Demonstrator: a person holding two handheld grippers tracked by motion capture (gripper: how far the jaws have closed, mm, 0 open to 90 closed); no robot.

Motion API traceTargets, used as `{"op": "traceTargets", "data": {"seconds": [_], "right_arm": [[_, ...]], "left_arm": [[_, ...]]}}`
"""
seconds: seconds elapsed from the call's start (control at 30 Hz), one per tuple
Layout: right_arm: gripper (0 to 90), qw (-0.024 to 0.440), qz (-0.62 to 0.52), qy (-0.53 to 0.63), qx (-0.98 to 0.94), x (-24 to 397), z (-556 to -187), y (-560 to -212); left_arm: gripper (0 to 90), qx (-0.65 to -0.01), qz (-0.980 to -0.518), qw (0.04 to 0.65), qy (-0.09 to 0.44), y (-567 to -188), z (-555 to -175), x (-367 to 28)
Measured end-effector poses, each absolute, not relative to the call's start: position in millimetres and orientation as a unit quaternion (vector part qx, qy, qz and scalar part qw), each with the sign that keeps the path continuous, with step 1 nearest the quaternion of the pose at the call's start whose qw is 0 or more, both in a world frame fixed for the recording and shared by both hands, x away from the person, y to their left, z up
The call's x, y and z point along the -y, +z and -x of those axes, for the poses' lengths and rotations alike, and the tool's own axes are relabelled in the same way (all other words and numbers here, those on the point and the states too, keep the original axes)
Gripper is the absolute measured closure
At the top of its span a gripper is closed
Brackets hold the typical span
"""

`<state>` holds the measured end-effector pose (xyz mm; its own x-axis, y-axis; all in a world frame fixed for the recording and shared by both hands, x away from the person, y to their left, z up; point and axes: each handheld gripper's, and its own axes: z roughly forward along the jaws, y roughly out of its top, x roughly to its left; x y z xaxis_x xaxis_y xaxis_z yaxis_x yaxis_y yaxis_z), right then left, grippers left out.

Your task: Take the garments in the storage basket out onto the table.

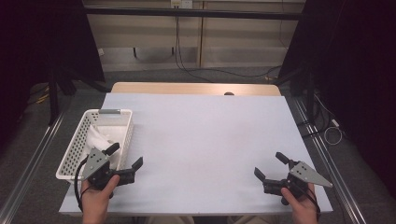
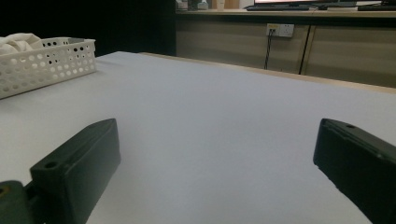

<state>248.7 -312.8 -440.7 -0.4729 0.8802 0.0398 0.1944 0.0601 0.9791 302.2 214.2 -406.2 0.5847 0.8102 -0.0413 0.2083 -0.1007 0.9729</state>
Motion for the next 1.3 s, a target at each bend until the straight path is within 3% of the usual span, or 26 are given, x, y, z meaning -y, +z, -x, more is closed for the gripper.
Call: {"op": "traceTargets", "data": {"seconds": [0.57, 1.3], "right_arm": [[0.4, 0.307, -0.409, 0.554, -0.656, 313, -248, -441], [0.5, 0.309, -0.405, 0.555, -0.657, 313, -248, -441]], "left_arm": [[2.6, -0.424, -0.703, 0.514, 0.249, -384, -317, -221], [3.0, -0.460, -0.716, 0.454, 0.266, -362, -344, -247]]}}
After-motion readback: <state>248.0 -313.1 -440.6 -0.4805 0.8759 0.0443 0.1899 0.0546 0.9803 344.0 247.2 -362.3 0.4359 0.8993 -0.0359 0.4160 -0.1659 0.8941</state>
